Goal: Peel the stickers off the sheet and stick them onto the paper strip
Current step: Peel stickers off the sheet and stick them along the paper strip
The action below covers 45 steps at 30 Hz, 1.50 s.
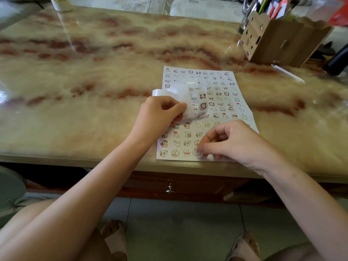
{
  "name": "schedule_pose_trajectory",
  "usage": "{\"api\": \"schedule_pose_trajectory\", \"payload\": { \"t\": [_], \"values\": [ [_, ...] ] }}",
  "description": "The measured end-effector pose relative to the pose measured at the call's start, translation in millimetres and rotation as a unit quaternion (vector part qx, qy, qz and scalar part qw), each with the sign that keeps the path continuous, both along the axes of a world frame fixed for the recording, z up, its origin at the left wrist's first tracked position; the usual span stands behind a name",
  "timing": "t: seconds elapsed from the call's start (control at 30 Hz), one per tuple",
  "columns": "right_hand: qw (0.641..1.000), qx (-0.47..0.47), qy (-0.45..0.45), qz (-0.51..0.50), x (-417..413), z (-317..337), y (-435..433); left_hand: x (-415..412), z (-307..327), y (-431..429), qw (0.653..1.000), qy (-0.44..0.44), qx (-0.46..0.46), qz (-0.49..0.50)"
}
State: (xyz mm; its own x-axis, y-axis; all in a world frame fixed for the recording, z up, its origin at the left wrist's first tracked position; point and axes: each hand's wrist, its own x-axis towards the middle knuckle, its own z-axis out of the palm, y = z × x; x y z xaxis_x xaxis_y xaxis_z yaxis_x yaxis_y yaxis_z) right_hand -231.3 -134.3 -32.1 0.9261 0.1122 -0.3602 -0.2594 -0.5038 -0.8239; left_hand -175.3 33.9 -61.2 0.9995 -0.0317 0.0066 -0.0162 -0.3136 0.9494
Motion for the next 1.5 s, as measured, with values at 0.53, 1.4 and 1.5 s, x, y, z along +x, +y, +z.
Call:
{"api": "schedule_pose_trajectory", "payload": {
  "t": [0.53,1.4,1.5],
  "values": [
    [0.998,-0.039,-0.046,0.023,0,-6,0,-1,1,0,1.000,0.002,0.004,0.003],
    [0.982,-0.147,-0.112,0.045,2,-17,-7,-2,0,-1,1.000,0.002,0.028,0.013],
    [0.984,-0.133,-0.105,0.048,5,-17,-10,-3,0,-1,1.000,0.004,0.025,0.011]
  ]
}}
